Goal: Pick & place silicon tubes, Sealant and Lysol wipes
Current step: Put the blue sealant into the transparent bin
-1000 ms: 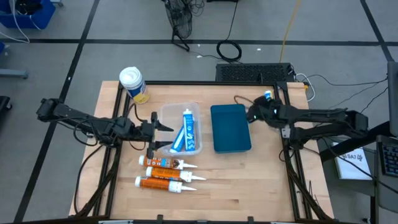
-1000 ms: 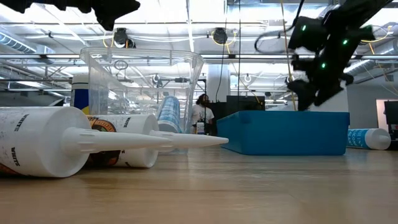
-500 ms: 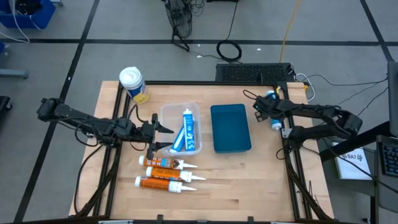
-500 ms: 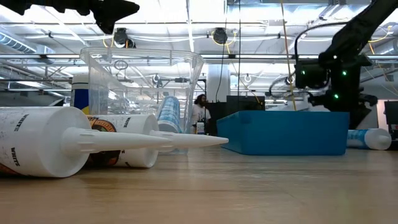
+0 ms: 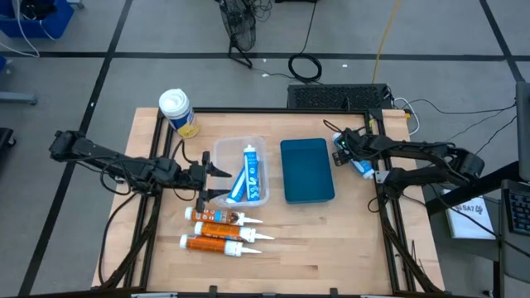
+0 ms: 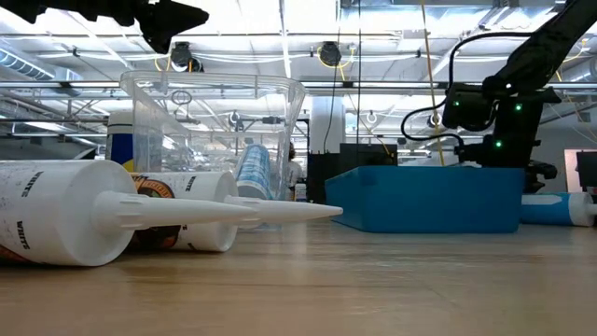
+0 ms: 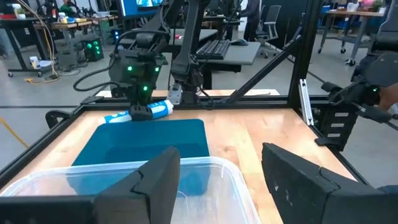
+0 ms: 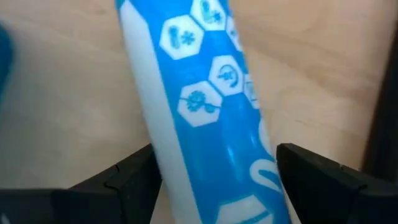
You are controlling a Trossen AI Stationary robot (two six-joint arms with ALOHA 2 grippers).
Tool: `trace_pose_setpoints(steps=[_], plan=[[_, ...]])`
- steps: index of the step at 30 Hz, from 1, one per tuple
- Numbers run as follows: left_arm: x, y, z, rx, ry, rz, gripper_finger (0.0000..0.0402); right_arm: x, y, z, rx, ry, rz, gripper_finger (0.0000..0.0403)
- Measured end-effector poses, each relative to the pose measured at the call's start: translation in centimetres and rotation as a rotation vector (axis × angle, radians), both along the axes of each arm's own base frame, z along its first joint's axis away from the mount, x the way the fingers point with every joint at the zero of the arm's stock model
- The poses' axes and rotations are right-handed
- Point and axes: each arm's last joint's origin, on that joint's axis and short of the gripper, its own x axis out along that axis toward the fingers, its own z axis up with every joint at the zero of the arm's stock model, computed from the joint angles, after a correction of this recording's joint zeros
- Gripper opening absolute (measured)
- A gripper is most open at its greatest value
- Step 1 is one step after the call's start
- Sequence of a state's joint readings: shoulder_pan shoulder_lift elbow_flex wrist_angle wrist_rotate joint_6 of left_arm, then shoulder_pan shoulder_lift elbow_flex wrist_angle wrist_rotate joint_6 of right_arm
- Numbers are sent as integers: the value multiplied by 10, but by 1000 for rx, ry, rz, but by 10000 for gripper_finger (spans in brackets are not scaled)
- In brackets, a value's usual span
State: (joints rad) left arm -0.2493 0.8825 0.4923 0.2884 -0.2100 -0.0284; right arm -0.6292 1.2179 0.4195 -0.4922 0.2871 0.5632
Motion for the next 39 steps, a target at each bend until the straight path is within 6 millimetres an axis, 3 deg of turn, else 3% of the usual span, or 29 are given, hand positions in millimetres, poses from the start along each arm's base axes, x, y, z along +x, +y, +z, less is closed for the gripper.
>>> trace_pose_setpoints(steps=[7,16,29,39], plan=[[0,0,0,-8,1,1,231,0,9,-1,51,45,66,290],[0,0,0,-25,1,3,236,0,20,-3,116,42,30,290],[0,0,0,-29,1,4,228,4,61,-3,170,120,76,271],[0,0,0,-28,1,5,233,9,78,-3,159,101,160,261]])
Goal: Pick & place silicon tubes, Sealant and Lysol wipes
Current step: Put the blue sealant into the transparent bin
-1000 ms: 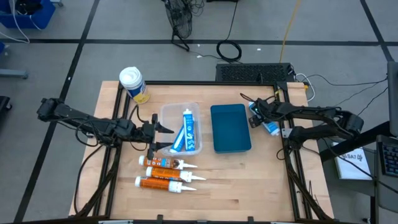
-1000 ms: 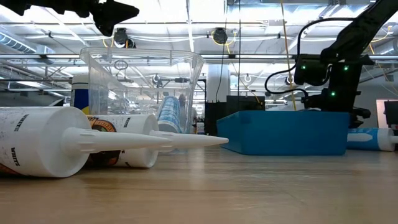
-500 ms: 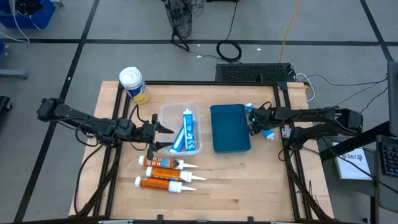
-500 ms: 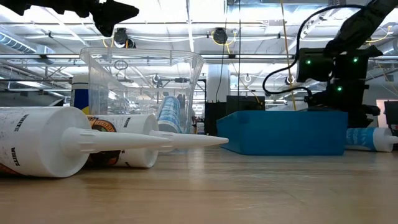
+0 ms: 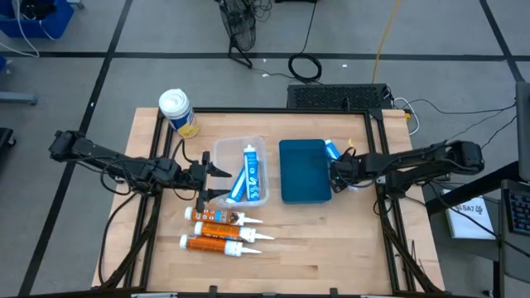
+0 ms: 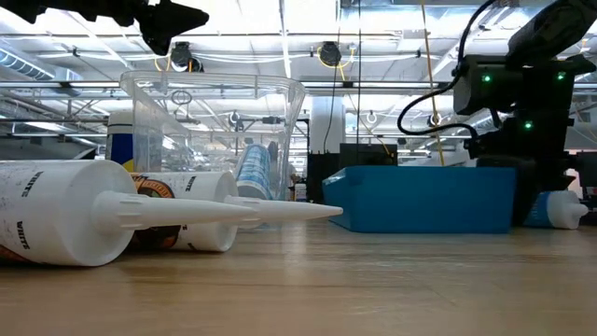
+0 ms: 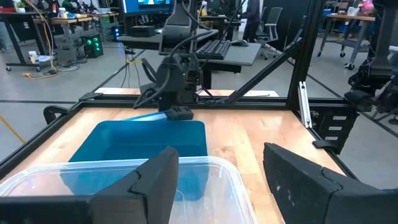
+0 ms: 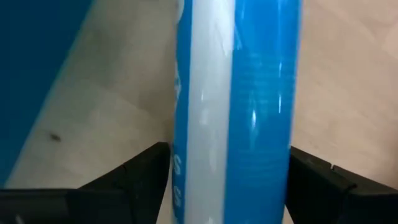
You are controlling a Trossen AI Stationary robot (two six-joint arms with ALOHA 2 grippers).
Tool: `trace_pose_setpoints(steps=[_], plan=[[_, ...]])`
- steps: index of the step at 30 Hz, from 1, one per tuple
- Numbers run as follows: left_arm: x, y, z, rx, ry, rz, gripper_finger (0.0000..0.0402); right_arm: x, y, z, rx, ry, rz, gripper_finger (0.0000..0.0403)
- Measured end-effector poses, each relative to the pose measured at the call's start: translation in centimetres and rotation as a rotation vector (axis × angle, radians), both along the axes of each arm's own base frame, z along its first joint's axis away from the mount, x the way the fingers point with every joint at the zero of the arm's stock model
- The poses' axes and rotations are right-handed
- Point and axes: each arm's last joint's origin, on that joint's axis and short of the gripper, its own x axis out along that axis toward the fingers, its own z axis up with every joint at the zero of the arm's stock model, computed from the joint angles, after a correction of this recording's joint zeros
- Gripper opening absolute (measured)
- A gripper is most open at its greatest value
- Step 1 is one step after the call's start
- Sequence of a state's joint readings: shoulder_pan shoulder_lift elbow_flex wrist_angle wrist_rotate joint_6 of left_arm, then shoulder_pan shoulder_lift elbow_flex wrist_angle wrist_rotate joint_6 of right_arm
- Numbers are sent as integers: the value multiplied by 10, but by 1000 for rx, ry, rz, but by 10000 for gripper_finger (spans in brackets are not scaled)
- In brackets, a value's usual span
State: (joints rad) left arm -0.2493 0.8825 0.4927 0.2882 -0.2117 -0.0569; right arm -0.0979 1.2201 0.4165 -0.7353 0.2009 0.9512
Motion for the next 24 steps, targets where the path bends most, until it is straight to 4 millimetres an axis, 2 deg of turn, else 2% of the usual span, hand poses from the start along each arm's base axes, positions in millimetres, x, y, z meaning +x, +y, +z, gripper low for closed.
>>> trace_pose_setpoints(steps=[7,13,24], plan=[[0,0,0,1,0,0,223,5,7,0,-6,-40,51,260],[0,0,0,0,0,0,231,6,9,0,-65,-60,47,259],[0,0,0,0,-1,0,229,-1,11,-11,-115,-98,-6,211]])
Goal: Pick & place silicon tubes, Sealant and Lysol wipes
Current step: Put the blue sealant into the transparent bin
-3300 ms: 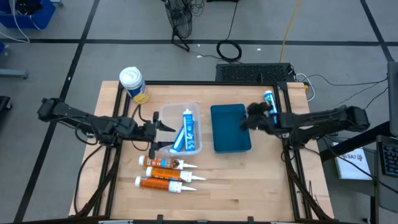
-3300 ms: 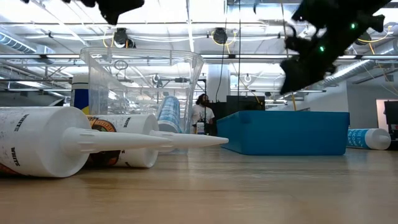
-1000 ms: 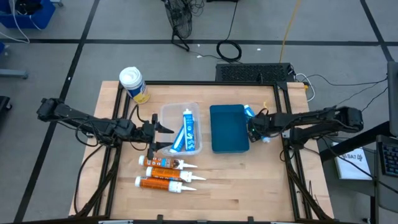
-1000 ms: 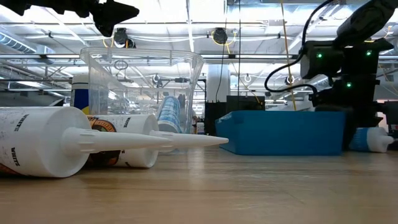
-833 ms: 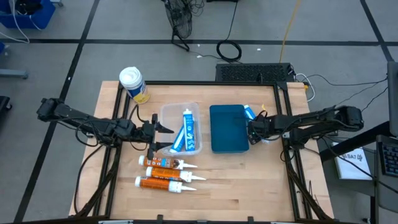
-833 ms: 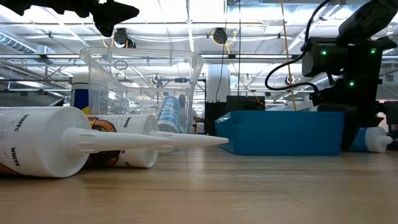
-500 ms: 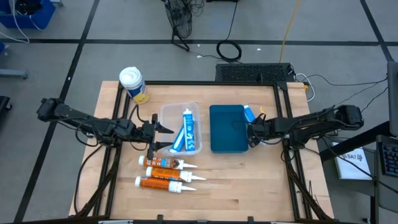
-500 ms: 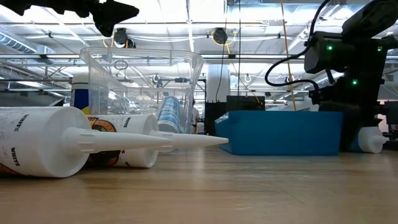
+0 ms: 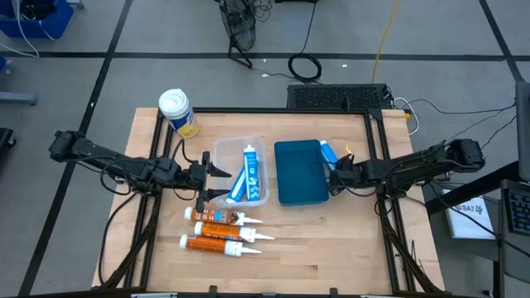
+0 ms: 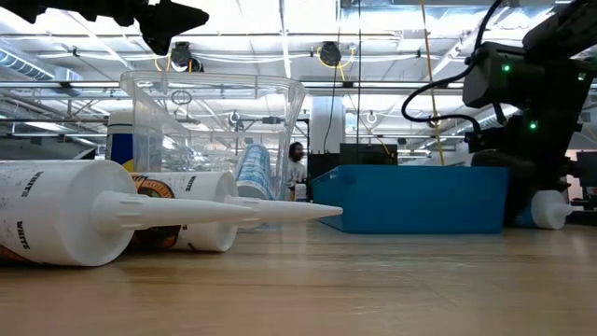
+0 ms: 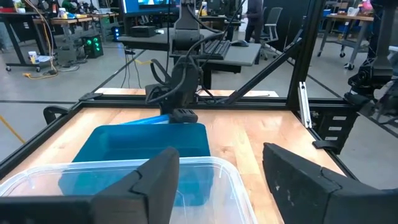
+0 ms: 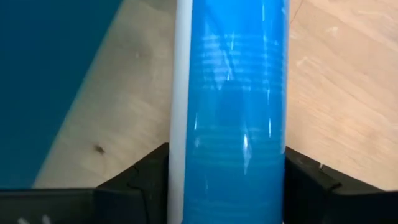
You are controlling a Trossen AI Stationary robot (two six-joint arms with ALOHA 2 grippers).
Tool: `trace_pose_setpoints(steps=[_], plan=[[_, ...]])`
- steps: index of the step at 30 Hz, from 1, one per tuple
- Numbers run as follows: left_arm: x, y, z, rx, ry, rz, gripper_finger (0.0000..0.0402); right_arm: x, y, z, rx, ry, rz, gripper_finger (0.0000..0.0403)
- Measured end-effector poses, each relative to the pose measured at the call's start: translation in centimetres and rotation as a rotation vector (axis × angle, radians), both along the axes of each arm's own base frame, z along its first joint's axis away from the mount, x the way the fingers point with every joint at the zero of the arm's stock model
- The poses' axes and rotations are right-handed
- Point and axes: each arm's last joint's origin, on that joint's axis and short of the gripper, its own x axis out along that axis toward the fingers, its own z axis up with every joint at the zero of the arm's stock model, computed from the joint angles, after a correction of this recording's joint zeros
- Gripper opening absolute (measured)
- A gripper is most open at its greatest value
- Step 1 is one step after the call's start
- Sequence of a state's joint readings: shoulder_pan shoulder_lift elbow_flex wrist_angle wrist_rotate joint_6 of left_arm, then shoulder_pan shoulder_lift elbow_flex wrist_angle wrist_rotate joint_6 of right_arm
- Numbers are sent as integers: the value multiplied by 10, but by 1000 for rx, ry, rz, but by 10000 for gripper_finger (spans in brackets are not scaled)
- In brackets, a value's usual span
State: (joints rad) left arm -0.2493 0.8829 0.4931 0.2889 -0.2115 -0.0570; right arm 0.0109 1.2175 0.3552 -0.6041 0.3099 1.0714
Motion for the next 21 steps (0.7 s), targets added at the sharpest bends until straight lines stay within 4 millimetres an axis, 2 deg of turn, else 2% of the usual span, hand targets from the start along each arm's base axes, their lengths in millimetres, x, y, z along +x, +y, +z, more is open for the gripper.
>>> trace_pose_setpoints(steps=[7,12,21], plan=[[0,0,0,0,0,0,225,-1,0,-2,0,-13,-12,220],[0,0,0,0,0,0,233,0,1,-2,-48,-34,-23,208],[0,0,0,0,0,0,230,7,4,2,-376,-199,-76,206]])
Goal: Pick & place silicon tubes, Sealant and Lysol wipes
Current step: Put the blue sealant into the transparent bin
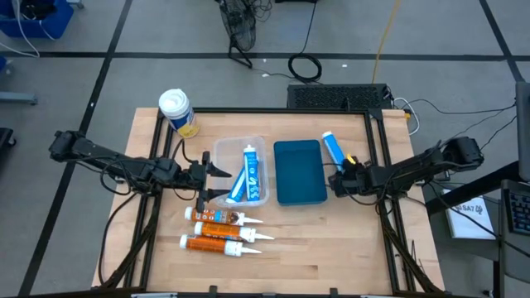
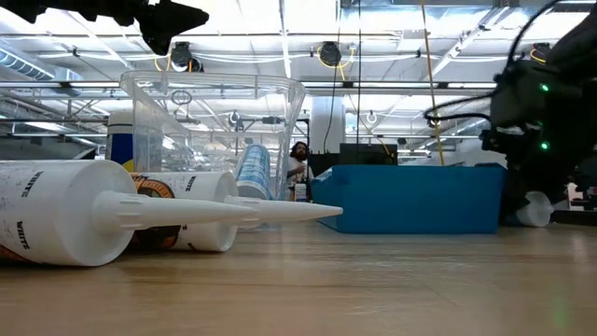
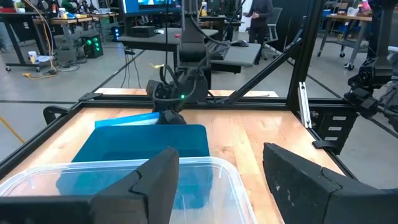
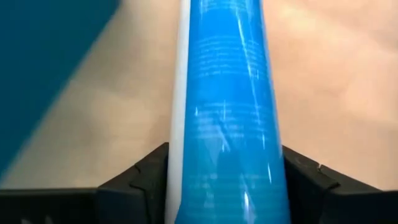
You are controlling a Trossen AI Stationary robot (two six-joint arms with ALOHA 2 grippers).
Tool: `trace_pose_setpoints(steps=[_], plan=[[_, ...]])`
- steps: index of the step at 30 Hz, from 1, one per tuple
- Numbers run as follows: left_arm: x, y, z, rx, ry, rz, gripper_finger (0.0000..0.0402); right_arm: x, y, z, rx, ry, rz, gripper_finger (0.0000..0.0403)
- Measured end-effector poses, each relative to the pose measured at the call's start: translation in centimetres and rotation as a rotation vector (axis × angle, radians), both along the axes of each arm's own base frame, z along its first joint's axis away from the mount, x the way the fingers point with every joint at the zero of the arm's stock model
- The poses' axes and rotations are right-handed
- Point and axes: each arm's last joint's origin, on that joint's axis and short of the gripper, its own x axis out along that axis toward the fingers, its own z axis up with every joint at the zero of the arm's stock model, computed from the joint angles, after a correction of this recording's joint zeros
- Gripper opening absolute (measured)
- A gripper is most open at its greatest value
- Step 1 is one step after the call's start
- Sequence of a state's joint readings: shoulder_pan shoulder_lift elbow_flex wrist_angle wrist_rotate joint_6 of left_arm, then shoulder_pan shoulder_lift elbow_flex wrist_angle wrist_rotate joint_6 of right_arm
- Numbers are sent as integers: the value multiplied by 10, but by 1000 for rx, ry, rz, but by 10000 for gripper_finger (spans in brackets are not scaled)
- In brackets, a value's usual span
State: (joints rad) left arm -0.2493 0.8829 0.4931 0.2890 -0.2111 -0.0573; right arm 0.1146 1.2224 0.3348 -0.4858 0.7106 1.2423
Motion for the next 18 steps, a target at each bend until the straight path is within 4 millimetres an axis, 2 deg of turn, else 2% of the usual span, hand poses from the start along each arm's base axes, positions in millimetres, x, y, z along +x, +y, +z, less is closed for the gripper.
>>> trace_pose_setpoints(steps=[11,18], plan=[[0,0,0,0,-1,0,232,17,-1,11,-318,-125,50,205],[0,0,0,0,0,0,238,27,-1,18,-425,-163,74,205]])
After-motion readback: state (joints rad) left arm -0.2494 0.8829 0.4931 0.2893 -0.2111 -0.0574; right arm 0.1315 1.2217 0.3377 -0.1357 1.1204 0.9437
